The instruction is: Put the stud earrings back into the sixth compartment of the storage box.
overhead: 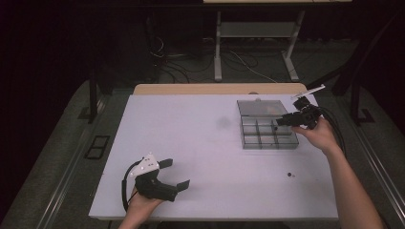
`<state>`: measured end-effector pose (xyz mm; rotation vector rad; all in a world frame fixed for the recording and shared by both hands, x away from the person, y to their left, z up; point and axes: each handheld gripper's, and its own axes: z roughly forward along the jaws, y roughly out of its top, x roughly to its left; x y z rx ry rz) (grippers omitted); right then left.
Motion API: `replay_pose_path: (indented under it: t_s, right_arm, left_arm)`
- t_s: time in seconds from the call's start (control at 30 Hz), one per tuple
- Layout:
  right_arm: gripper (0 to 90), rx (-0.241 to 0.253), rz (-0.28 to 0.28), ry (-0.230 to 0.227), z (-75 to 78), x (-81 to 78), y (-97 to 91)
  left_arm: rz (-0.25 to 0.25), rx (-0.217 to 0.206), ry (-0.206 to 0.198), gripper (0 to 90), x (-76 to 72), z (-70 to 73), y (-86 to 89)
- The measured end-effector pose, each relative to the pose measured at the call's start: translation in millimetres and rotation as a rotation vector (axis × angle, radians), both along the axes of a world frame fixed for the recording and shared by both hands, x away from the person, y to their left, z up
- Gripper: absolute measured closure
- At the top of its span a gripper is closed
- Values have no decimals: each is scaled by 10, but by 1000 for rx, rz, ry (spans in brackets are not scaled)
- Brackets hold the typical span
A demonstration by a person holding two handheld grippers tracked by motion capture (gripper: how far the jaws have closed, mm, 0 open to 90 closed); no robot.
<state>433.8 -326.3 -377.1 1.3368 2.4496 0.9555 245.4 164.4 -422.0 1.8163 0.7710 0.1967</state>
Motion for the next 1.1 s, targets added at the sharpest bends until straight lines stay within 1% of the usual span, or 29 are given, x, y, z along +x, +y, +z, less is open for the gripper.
replay_pose_path:
  t_s: [0.03, 0.07, 0.1, 0.17, 0.2, 0.23, 0.27, 0.3, 0.33, 0.37, 0.43, 0.47, 0.5, 0.53, 0.63, 0.73, 0.93, 1.1]
  right_arm:
    - [415, 1, -16, -13, 77, -77, 12]
    - [385, 8, -15, -27, 113, -124, 10]
    - [385, 8, -15, -27, 113, -124, 10]
    - [294, 38, -11, -41, 178, -210, 7]
    - [250, 44, -10, -48, 210, -247, 3]
    - [167, 54, -3, -48, 270, -313, -1]
    - [156, 60, 6, -49, 299, -348, -2]
    - [156, 60, 6, -49, 299, -348, -2]
    - [116, 71, 11, -61, 351, -419, 7]
    - [116, 77, 17, -63, 375, -459, 15]
    - [100, 112, 53, -59, 416, -537, 29]
    - [100, 112, 53, -59, 416, -537, 29]
    - [23, 118, 67, -54, 429, -571, 41]
    - [6, 117, 79, -42, 438, -606, 59]
    - [6, 106, 111, -41, 461, -718, 107]
    - [6, 97, 130, -47, 472, -830, 144]
    - [6, 91, 156, -63, 452, -1014, 184]
    - [7, 92, 165, -57, 396, -1109, 183]
  left_arm:
    - [0, -1, 0, 0, 0, 0, 0]
    - [0, -2, 0, 0, -1, 1, -1]
    - [0, -4, 0, 0, -2, 2, -1]
    - [0, -7, -1, 0, -5, 3, -3]
    - [0, -8, -2, 0, -7, 4, -4]
    - [0, -8, -3, 0, -9, 5, -5]
    - [0, -8, -3, 0, -10, 6, -5]
    - [0, -8, -4, 0, -11, 6, -6]
    - [1, -8, -4, 0, -12, 6, -6]
    - [1, -8, -4, 0, -11, 7, -6]
    - [1, -9, -4, 0, -9, 6, -6]
    - [1, -9, -4, 0, -9, 6, -6]
    - [1, -10, -3, 0, -9, 6, -6]
    - [1, -10, -4, 0, -10, 6, -7]
    - [2, -11, -5, 0, -12, 8, -6]
    - [2, -11, -6, 0, -12, 8, -3]
    - [3, -12, -7, 0, -13, 8, -2]
    - [4, -12, -8, 0, -13, 7, -2]
